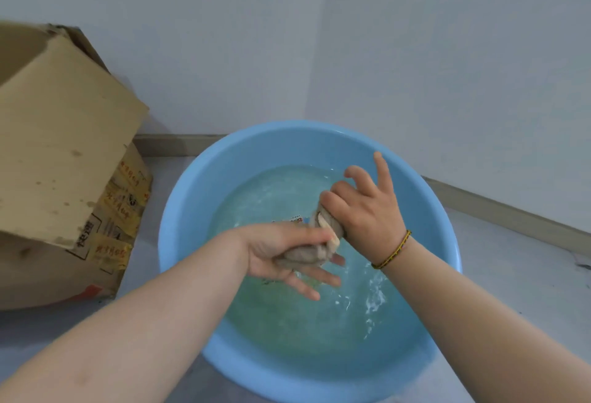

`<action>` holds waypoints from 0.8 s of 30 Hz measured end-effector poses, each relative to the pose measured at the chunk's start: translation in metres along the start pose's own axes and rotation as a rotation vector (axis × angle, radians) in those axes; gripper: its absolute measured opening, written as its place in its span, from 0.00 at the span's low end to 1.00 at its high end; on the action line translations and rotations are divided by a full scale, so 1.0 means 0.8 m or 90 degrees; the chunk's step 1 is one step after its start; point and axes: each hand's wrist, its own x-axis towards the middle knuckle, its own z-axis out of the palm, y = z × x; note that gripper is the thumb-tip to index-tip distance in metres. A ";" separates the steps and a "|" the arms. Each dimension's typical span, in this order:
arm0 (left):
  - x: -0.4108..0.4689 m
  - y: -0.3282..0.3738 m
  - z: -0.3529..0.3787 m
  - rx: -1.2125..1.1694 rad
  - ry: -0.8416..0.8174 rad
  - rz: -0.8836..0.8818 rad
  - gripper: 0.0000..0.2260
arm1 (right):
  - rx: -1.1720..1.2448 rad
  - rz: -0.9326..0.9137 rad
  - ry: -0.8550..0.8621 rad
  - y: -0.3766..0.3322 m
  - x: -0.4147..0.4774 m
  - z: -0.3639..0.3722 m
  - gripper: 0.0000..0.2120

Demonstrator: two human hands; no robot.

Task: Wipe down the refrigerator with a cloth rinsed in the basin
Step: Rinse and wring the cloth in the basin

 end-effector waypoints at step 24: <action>0.020 -0.002 0.006 1.073 0.671 0.371 0.13 | 0.691 0.681 -0.723 -0.013 0.021 -0.043 0.09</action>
